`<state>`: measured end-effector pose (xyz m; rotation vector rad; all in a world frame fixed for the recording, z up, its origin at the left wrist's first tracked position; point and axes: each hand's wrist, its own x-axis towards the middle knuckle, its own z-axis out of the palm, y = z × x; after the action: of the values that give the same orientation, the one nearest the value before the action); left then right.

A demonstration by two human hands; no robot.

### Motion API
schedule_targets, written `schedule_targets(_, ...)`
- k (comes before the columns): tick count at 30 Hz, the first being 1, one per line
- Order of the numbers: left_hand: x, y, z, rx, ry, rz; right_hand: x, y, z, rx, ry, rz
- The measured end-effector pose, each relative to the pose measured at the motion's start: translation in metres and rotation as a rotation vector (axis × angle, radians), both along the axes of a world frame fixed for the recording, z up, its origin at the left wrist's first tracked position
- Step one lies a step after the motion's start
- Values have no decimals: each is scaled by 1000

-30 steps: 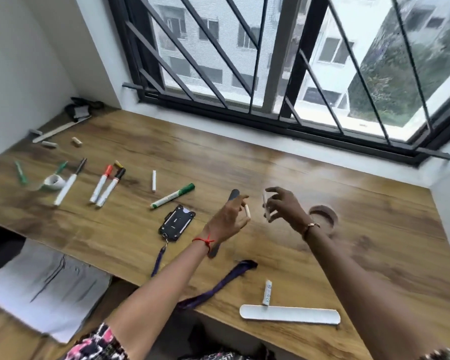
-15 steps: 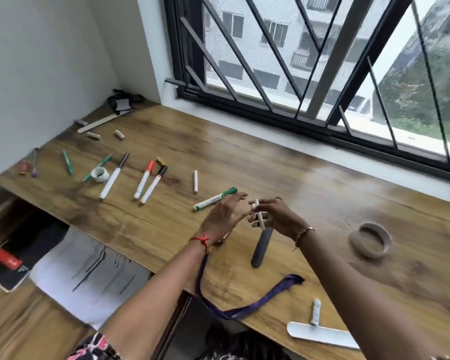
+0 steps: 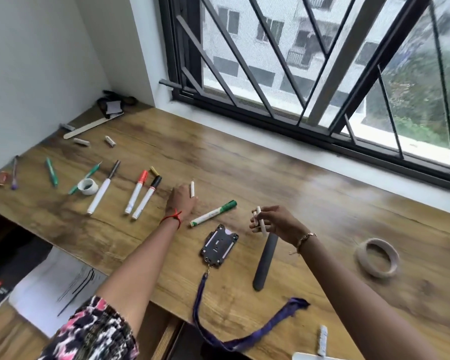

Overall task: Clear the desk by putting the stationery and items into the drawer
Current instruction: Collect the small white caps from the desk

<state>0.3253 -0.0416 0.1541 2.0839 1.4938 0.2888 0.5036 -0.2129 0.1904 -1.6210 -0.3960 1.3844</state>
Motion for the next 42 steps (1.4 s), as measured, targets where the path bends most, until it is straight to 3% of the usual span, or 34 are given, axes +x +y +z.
schedule_targets(5, 7, 7, -6, -7, 55, 18, 10, -2, 1, -29, -83, -16)
schedule_targets(9, 12, 5, 3, -91, -98, 35, 8, 1, 6, -2, -102, -68)
schedule_targets(11, 15, -5, 13, -229, -214, -14, 2, 5, 9, 26, -105, -101)
schedule_targets(15, 20, -35, 29, -764, -432, -75, -16, 12, 11, 71, -86, -177)
schedule_targets(22, 11, -84, 31, -1009, -588, -96, -45, -2, 13, 81, -175, -152)
schedule_targets(29, -7, -130, 27, -1072, -650, -139, -61, -45, 5, 34, -313, -97)
schedule_targets(42, -97, -231, 33, -1018, -710, -108, -150, -144, 8, 58, -108, -186)
